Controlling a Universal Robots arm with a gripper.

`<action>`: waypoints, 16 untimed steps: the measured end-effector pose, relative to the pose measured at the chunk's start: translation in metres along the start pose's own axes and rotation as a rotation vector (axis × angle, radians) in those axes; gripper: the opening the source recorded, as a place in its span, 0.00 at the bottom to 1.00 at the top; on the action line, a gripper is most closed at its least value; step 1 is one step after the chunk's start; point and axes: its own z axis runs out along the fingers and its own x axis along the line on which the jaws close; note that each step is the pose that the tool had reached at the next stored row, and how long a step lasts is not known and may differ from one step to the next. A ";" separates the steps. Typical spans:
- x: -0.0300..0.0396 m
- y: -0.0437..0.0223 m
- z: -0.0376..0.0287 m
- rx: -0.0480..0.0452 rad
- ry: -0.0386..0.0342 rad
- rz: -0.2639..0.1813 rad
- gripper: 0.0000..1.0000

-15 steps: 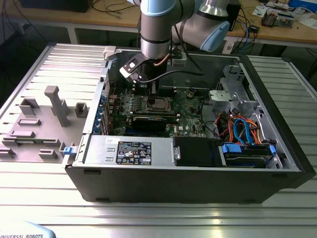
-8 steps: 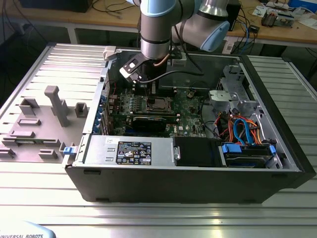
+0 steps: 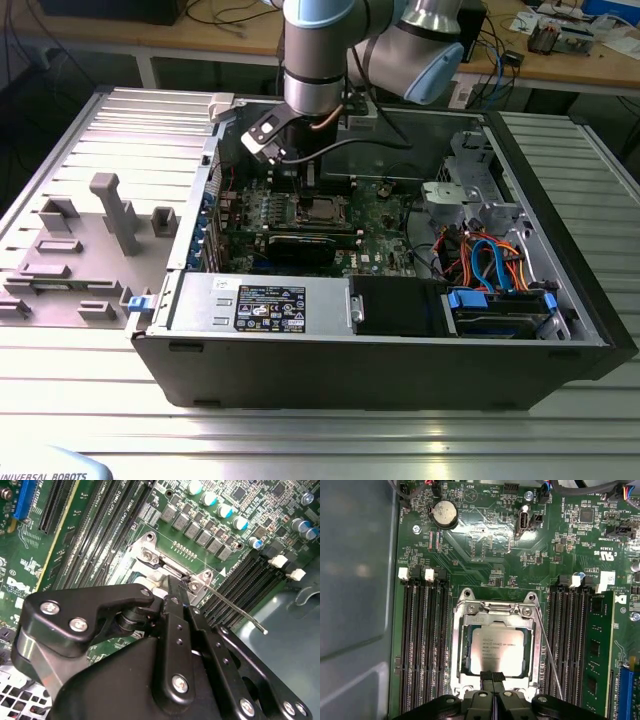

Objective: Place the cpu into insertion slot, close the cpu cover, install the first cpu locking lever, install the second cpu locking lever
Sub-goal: 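Close the cpu cover, then install the first cpu locking lever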

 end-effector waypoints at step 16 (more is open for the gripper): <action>-0.0013 0.0236 0.0017 0.0000 -0.0010 0.000 0.11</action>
